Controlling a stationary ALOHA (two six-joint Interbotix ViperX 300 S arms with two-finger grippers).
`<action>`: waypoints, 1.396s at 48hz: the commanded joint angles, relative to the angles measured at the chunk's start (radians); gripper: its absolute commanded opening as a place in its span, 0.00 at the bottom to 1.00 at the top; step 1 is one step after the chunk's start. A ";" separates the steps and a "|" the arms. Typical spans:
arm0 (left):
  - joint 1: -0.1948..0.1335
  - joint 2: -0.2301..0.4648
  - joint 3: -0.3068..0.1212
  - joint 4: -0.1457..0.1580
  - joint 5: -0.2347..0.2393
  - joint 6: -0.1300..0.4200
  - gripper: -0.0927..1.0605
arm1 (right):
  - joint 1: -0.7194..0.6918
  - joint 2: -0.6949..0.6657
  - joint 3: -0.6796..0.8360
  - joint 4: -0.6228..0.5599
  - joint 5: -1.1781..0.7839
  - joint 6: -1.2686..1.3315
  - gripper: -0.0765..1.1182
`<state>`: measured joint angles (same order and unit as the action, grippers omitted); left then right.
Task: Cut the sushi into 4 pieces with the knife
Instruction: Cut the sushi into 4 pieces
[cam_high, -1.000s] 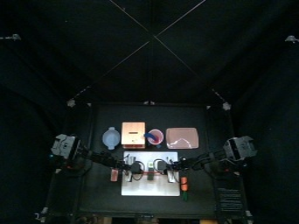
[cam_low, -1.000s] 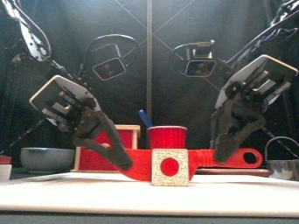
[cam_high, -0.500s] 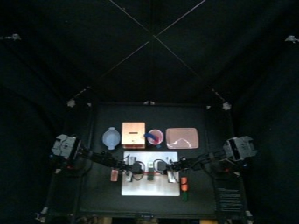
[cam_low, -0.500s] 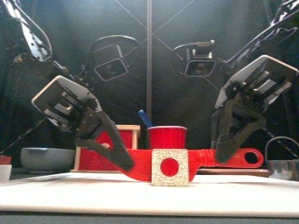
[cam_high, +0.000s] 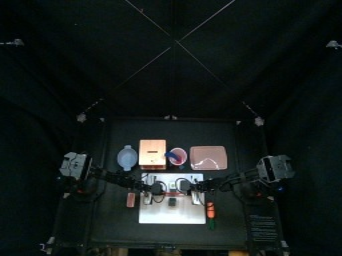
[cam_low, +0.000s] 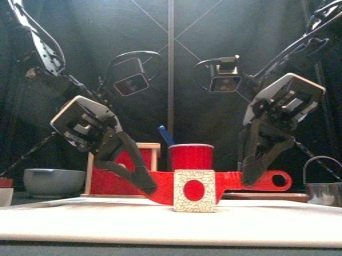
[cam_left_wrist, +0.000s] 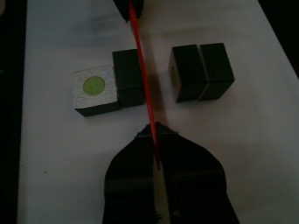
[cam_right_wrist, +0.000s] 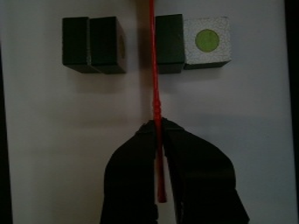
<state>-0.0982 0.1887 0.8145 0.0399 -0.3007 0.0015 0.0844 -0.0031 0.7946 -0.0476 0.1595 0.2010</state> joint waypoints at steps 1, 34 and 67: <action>0.005 -0.020 -0.002 0.018 0.012 0.008 0.36 | -0.015 -0.034 -0.014 -0.009 0.006 0.000 0.14; -0.115 -0.184 -0.003 0.051 0.038 0.003 0.36 | 0.100 -0.207 -0.032 0.021 0.072 0.002 0.14; -0.133 -0.074 -0.012 -0.014 0.029 0.000 0.36 | 0.121 -0.077 -0.034 0.057 0.044 0.002 0.14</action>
<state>-0.2224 0.1058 0.8130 0.0291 -0.2746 -0.0031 0.2071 -0.0859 0.7685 0.0092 0.2071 0.2040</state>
